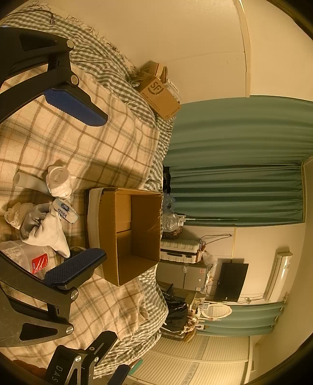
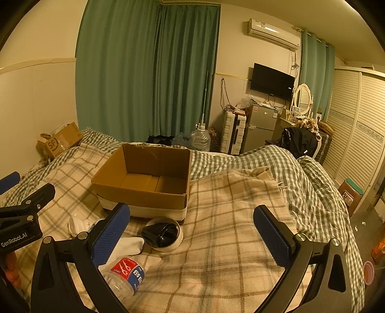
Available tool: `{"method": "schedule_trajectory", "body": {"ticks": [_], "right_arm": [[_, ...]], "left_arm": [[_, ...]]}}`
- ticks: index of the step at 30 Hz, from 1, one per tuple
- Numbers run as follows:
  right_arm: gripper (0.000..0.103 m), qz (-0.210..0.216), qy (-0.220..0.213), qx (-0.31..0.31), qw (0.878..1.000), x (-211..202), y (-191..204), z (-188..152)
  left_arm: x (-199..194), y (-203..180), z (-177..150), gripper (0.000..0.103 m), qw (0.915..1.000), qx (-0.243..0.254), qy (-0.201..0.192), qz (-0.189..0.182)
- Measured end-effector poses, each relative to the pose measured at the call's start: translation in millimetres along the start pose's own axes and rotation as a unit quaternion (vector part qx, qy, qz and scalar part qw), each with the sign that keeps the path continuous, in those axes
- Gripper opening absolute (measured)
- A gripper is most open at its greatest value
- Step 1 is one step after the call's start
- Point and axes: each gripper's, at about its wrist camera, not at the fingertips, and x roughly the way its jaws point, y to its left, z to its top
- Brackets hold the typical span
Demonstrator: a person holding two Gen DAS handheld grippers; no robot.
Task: Organize objects
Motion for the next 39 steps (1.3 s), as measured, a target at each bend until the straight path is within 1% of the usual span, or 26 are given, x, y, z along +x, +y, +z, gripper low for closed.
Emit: {"method": "schedule_trajectory", "body": {"ticks": [17,25,33,39], "right_arm": [[0.103,0.006,-0.001,-0.003,1.000,-1,3,0],[0.103,0.011,-0.004,-0.005,1.000,-7,5,2],[0.103,0.015,-0.017,-0.002,1.000,-22,6,6],[0.103,0.013,-0.021,0.002,1.000,-34,5,7]], "left_arm": [[-1,-1,-5,0.103,1.0000,0.002,0.004,-0.002],[-4,-3,-2,0.103,0.9999,0.005,0.007,-0.008],[-12,-3,1,0.103,0.9999,0.009,0.006,-0.006],[-23,6,1,0.103,0.9999,0.005,0.004,-0.010]]}}
